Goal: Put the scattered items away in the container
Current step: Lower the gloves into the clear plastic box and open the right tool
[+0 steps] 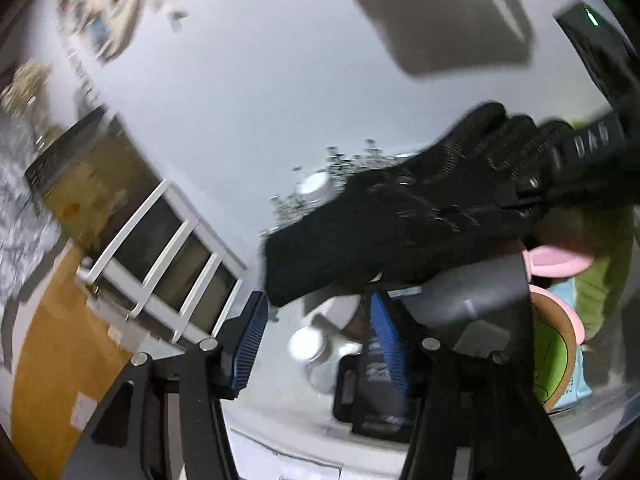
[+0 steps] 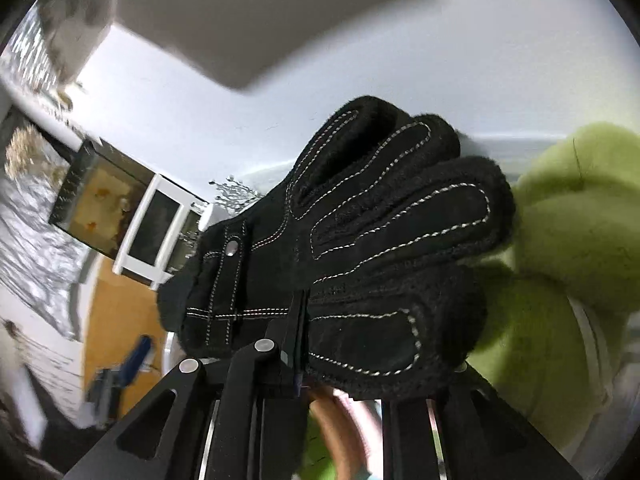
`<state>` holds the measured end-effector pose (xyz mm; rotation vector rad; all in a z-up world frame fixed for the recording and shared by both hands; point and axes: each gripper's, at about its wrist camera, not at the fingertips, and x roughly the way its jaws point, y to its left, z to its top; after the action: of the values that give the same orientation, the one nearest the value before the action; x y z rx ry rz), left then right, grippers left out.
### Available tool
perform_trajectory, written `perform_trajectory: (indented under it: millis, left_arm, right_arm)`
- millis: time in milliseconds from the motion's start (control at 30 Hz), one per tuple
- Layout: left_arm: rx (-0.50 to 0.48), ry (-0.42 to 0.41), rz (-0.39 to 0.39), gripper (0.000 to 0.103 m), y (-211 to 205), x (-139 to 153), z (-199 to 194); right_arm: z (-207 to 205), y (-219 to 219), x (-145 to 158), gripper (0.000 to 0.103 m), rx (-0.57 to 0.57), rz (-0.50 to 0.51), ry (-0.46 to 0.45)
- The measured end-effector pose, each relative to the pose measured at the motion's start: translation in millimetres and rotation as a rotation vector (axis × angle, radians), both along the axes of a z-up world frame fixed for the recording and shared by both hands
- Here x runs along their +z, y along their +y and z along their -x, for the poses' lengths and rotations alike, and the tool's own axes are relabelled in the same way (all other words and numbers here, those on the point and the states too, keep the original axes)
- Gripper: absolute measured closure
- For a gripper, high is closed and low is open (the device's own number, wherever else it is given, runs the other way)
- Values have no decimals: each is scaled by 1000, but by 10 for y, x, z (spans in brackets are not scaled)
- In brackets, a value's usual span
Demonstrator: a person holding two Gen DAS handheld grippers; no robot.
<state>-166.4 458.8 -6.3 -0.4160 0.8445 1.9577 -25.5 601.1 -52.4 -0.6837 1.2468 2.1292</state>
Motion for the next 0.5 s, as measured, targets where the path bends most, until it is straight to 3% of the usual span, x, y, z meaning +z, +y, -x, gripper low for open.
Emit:
perform_trajectory:
  millis: [200, 400, 467, 500]
  left_arm:
    - [39, -95, -69, 49, 136, 244, 82]
    - [-23, -56, 29, 49, 673, 186, 24]
    - [-35, -12, 79, 50, 822, 72, -15]
    - [-36, 2, 98, 50, 866, 29, -28]
  right_arm:
    - [26, -105, -20, 87, -2, -46, -45]
    - [-7, -41, -5, 84, 30, -23, -32]
    - [27, -1, 22, 65, 75, 9, -9]
    - [-12, -17, 63, 64, 113, 2, -10]
